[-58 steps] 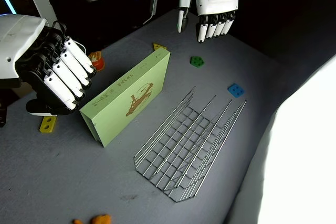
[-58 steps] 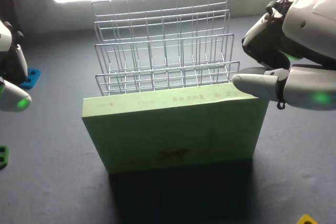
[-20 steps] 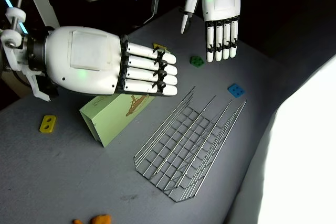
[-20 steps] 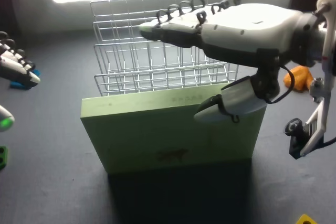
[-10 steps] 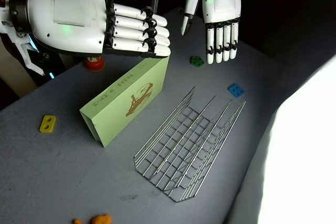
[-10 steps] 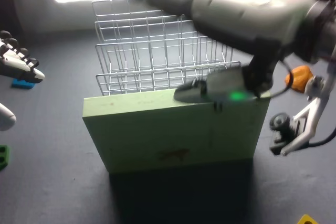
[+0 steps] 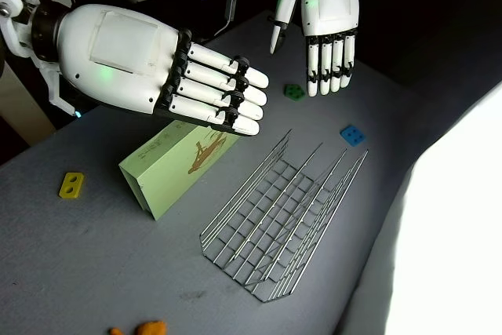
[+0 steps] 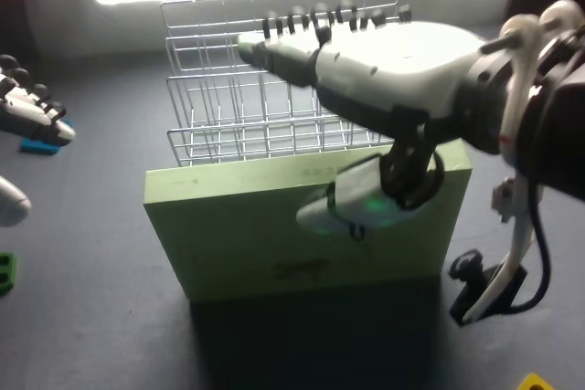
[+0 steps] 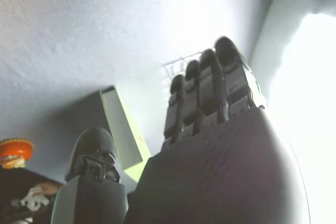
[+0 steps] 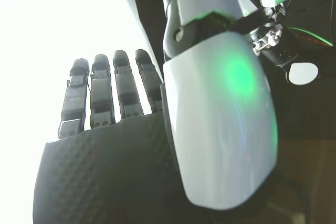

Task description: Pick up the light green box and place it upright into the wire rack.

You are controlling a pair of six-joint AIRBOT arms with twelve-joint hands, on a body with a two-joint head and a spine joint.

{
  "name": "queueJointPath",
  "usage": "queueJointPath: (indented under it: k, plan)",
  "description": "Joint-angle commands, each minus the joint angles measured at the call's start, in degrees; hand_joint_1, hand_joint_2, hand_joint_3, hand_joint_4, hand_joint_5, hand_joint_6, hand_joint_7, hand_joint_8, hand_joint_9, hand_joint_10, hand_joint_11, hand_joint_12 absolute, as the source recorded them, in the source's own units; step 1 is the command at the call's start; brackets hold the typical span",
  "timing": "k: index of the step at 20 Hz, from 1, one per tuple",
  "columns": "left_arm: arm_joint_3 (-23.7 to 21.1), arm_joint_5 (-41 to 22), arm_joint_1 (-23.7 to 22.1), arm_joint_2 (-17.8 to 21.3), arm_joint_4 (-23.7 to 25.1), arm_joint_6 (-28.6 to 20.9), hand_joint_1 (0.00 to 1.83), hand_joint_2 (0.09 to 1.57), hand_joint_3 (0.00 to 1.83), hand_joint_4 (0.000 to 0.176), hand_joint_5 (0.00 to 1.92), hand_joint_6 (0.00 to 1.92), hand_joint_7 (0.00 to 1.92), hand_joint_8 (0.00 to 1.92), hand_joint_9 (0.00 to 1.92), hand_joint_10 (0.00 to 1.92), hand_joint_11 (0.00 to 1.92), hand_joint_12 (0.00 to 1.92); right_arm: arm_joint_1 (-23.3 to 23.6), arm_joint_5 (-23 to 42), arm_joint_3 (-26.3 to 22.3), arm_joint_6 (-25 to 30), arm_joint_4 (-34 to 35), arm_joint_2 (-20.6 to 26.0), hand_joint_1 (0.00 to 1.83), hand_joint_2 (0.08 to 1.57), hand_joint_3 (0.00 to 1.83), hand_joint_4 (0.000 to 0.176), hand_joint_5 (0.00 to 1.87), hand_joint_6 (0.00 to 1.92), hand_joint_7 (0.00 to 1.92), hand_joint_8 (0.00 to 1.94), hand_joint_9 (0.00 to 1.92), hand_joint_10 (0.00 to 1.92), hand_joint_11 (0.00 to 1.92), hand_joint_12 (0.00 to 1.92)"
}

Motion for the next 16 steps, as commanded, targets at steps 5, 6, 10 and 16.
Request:
queueJointPath:
  k: [5,6,10,16]
  plan:
    - [-0.09,3.77,-0.21,-0.13,0.53,0.05,0.00,1.21,0.00,0.010,0.04,0.01,0.07,0.00,0.06,0.01,0.00,0.13,-0.20,0.79,3.11,-5.35,5.76,-2.89,1.04,0.95,0.00,0.000,0.00,0.00,0.00,0.00,0.00,0.00,0.00,0.00]
    - [-0.10,3.77,-0.21,-0.13,0.53,0.05,0.03,1.19,0.00,0.010,0.07,0.01,0.08,0.00,0.07,0.01,0.00,0.22,-0.39,0.40,3.59,-5.55,6.34,-3.19,1.04,0.94,0.00,0.000,0.00,0.00,0.00,0.00,0.00,0.00,0.00,0.00]
    - [-0.10,3.77,-0.21,-0.14,0.53,0.05,0.05,1.16,0.00,0.002,0.07,0.00,0.12,0.00,0.11,0.01,0.00,0.21,-0.58,-1.94,5.23,-8.63,11.82,-4.20,1.08,0.92,0.00,0.000,0.00,0.00,0.00,0.00,0.00,0.00,0.00,0.00]
    - [-0.15,3.77,-0.23,-0.14,0.53,0.05,0.04,1.18,0.00,0.006,0.09,0.01,0.17,0.01,0.14,0.01,0.00,0.26,-0.56,-3.39,5.71,-7.70,11.95,-4.60,1.05,0.96,0.01,0.000,0.00,0.00,0.00,0.00,0.00,0.00,0.00,0.00]
